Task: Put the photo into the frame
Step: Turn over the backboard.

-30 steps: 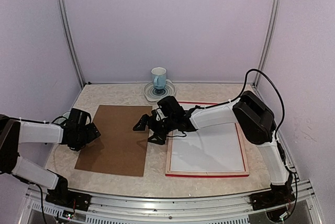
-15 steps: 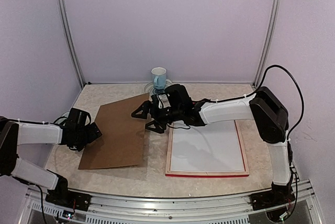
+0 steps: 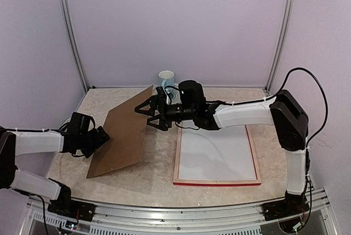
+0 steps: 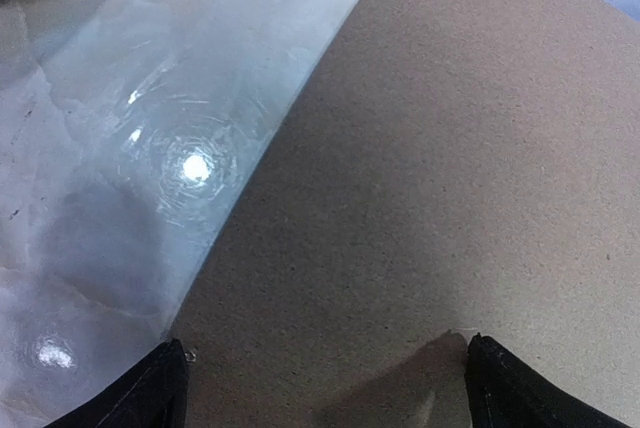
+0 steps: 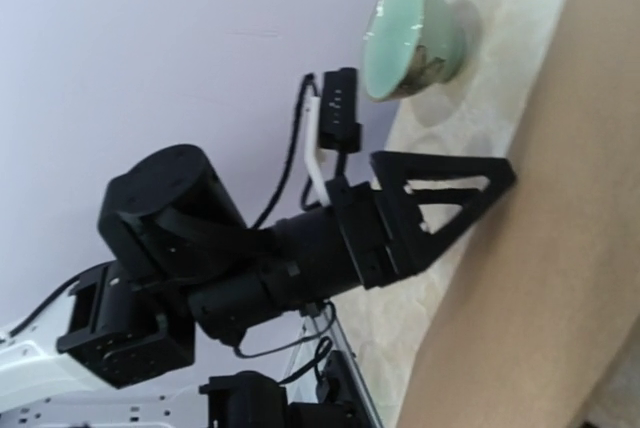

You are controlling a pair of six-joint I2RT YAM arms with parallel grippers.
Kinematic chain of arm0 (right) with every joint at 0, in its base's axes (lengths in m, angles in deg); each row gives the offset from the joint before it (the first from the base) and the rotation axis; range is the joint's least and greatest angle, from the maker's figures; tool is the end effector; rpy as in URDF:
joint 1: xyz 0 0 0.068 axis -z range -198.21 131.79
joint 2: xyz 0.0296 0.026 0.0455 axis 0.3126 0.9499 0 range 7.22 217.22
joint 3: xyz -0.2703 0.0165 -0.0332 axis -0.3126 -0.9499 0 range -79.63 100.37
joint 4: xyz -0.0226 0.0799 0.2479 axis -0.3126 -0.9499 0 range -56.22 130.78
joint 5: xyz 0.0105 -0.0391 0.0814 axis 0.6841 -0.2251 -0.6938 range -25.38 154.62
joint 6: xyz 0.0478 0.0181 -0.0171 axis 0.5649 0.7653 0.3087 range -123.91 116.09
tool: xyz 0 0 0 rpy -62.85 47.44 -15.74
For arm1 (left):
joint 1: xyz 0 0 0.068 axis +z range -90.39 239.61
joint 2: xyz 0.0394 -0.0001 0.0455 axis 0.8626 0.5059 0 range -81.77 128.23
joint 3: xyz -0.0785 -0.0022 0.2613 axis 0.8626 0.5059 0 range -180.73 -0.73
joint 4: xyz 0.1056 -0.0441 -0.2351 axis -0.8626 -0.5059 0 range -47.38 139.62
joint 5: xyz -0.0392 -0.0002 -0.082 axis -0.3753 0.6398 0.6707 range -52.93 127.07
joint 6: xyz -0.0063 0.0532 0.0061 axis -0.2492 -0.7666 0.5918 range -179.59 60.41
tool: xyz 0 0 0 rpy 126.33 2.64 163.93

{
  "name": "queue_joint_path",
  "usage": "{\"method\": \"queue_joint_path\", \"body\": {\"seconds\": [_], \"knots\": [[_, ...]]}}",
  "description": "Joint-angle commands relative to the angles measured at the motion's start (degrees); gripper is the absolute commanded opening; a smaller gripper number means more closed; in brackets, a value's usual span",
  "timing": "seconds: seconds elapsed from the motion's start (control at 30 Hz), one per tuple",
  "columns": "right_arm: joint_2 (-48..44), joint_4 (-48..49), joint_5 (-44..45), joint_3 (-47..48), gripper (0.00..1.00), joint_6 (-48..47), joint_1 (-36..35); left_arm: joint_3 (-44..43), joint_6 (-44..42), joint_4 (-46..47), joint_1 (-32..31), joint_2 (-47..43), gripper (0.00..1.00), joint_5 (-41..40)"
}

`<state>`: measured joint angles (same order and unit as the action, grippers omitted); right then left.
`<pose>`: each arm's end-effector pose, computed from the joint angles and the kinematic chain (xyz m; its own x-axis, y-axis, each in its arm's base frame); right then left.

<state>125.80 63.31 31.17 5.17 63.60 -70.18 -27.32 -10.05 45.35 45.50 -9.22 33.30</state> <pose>0.2833 0.3941 0.2388 -0.9610 0.0227 -0.2758 -0.2677 0.1757 0.9473 0.2181 -0.0524 0.1467 -0.6378 -0.6225 -0.4536 -0.4358 0.7772 -0.4539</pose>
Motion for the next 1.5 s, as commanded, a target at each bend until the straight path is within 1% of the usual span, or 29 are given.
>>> {"method": "queue_joint_path", "body": {"seconds": [0.0, 0.17, 0.4, 0.5, 0.7, 1.13, 1.23, 1.47], "knots": [[-2.87, 3.70, -1.79, 2.13, 0.99, -1.43, -0.15, -0.32, 1.34, 2.38, -1.26, -2.23, 0.95, 3.41], [-2.02, 4.77, -1.95, 2.93, 0.99, -1.42, -1.05, -1.45, 1.77, 3.19, -3.67, -3.31, 0.95, 2.63], [-1.10, 3.93, -1.92, 6.12, 0.99, -2.24, -1.91, -2.61, 2.38, 3.66, -6.13, -1.66, 0.95, 2.09], [-0.99, 3.17, -1.60, 7.10, 0.99, -2.71, -2.00, -3.00, 2.40, 2.30, -6.11, -1.61, 0.95, 0.79], [-0.05, 2.42, -1.43, 7.84, 0.99, -2.38, -2.04, -3.82, 2.20, -3.50, -4.36, -1.74, 0.96, -5.66], [1.16, 0.11, -1.43, 11.65, 0.99, -3.43, -2.61, -5.47, 3.99, -9.88, -2.87, 3.36, 0.97, -12.71], [1.46, 0.14, -1.59, 11.97, 0.99, -3.35, -2.62, -4.69, 4.44, -8.39, -2.15, 4.56, 0.96, -10.65], [1.19, 0.03, -1.88, 12.32, 0.99, -3.51, -2.71, -1.03, 5.82, 0.55, -1.80, 5.23, 0.93, -3.00]]}}
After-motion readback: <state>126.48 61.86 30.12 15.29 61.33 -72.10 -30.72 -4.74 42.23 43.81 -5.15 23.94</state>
